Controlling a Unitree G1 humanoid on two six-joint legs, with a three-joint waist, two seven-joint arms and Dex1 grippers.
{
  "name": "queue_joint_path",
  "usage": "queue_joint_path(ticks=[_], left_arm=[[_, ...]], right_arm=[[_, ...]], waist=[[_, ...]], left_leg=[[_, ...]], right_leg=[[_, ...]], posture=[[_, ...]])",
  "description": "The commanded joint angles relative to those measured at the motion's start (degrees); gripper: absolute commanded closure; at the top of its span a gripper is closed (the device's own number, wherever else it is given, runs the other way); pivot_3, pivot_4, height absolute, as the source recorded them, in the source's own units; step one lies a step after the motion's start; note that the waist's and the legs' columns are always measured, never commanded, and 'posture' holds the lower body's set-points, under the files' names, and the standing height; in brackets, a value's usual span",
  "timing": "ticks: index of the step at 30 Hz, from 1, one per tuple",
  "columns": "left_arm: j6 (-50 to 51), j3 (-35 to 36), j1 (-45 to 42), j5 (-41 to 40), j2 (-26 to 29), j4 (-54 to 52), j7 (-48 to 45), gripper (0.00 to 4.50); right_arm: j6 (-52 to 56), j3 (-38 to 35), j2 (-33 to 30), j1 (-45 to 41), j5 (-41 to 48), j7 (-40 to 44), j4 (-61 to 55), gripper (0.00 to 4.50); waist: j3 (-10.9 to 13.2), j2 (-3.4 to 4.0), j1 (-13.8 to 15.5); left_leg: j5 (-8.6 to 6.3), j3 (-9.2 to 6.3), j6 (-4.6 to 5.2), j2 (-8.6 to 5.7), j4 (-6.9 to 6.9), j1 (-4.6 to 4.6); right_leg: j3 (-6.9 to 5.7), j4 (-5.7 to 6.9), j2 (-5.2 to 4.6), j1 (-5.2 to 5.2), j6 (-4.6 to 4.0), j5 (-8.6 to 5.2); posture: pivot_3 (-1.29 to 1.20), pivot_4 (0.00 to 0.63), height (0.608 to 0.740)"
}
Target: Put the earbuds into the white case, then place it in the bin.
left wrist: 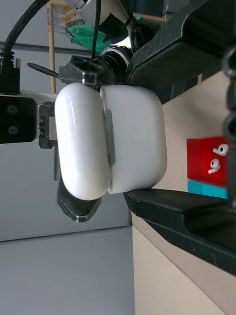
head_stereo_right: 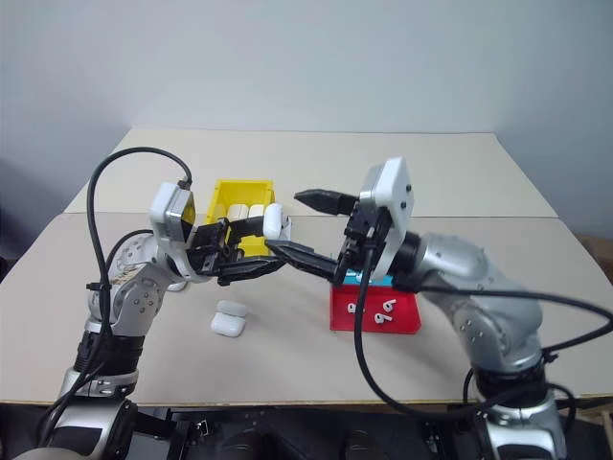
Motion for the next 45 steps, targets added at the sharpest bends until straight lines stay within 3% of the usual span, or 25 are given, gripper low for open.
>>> queue_joint_path(ticks=[1, 5, 11, 16, 21, 24, 30, 34, 45], left_arm=[[-1.03, 0.46, 0.61, -0.59, 0.91, -1.99, -1.63, 1.73], [-1.31, 0.75, 1.98, -0.60, 0.81, -3.16, -1.14, 1.73], [-1.76, 1.55, 3.33, -0.78, 0.68, -4.72, 0.03, 1.73], [-1.96, 2.03, 4.29, -1.03, 0.33, -6.02, 1.84, 1.73], [-1.74, 2.62, 4.57, -1.27, 0.47, -5.88, 3.19, 1.73], [-1.44, 3.66, 3.59, -1.66, 0.56, -4.48, 3.97, 1.73], [-0.72, 3.92, 1.15, -2.26, 0.10, -2.24, 3.83, 1.73], [-0.42, 2.79, -0.49, -2.22, -0.13, -0.79, 2.35, 1.73], [-1.30, 0.27, -2.29, 0.32, -1.16, 2.15, 1.41, 1.73]], right_arm=[[-2.01, -3.40, -6.84, -7.75, -4.52, 5.76, 10.31, 0.01], [-9.53, 8.52, -14.97, -14.12, -16.64, 21.81, 22.38, 0.01], [-14.30, 18.44, -13.87, -23.76, -28.80, 32.20, 37.54, 0.01], [-13.27, 16.83, -11.75, -24.36, -29.30, 33.97, 37.73, 0.01], [-6.90, 9.58, -10.35, -19.71, -23.54, 30.55, 31.33, 0.01], [-0.35, 3.32, -9.43, -15.05, -17.03, 27.44, 25.00, 0.59], [11.32, -4.87, -5.52, -7.23, -7.11, 16.95, 13.43, 2.69], [17.53, -5.21, -2.03, -5.80, -3.28, 9.66, 8.37, 4.07], [25.03, -7.34, 2.13, -6.72, 7.03, -0.68, 2.41, 4.07]], waist=[[0.00, 0.00, -0.01], [0.00, 0.00, 0.10], [0.05, 0.08, -0.97], [0.06, 0.09, -0.89], [0.06, 0.09, -0.39], [0.06, 0.09, 0.00], [0.06, 0.09, 0.17], [0.06, 0.09, 0.00], [0.06, 0.09, 0.13]], left_leg=[[0.00, 0.01, 0.00, 0.00, 0.00, 0.00], [-0.01, 0.06, 0.02, -0.01, -0.01, 0.00], [0.00, 0.13, 0.00, 0.03, -0.01, -0.02], [0.02, 0.14, -0.03, 0.03, 0.05, -0.14], [0.02, 0.13, -0.03, 0.05, 0.10, -0.14], [0.02, 0.12, -0.03, 0.06, 0.13, -0.13], [0.01, 0.09, -0.03, 0.05, 0.14, -0.13], [0.01, 0.08, -0.03, 0.05, 0.14, -0.12], [0.01, 0.07, -0.01, 0.04, 0.13, -0.14]], right_leg=[[0.01, -0.01, 0.00, 0.00, 0.00, 0.00], [-0.01, -0.08, -0.03, 0.02, 0.00, 0.00], [0.08, 0.03, 0.00, -0.12, -0.01, 0.01], [0.04, -0.02, -0.02, -0.15, 0.00, 0.00], [0.01, 0.05, -0.02, -0.14, 0.00, 0.01], [-0.03, 0.02, -0.03, -0.10, -0.01, 0.01], [-0.04, 0.05, -0.02, -0.09, -0.01, 0.01], [-0.03, 0.08, -0.02, -0.08, -0.01, 0.01], [-0.03, 0.04, 0.00, -0.08, -0.01, 0.01]], posture=[[0.00, 0.150, 0.740], [0.00, 0.150, 0.740], [0.00, 0.150, 0.740], [0.00, 0.150, 0.740], [0.00, 0.150, 0.740], [0.00, 0.150, 0.740], [0.00, 0.150, 0.740], [0.00, 0.150, 0.740], [0.00, 0.150, 0.740]])
